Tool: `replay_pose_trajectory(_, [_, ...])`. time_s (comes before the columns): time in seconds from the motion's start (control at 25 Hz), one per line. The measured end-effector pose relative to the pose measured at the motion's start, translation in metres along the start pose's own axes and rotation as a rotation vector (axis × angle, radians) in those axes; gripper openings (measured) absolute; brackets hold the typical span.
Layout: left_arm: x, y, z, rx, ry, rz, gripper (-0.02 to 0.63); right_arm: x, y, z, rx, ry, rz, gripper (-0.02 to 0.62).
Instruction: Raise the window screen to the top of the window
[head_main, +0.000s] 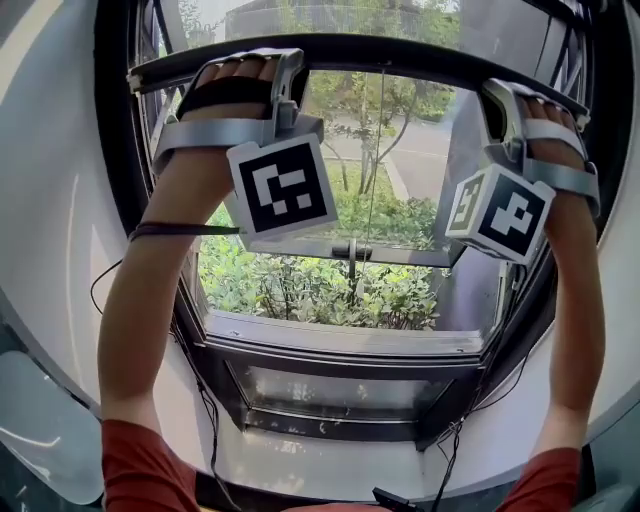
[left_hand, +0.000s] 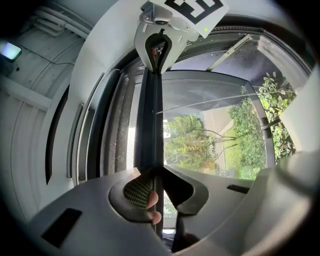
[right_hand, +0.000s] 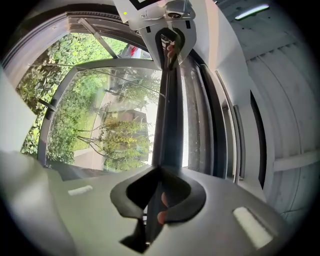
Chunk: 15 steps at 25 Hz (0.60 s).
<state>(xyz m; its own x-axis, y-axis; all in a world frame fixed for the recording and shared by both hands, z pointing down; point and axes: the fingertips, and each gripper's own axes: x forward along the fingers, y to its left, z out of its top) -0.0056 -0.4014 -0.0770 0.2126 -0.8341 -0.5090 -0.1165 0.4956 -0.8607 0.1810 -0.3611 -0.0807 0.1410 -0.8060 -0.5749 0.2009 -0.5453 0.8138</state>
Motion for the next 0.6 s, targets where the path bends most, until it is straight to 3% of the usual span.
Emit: replay_pose_trajectory(0.6, [0.047, 0.071, 0.006, -0.015, 0.019, 0.05, 0.063, 0.054, -0.067, -0.007, -0.034, 0.043, -0.016, 0.037])
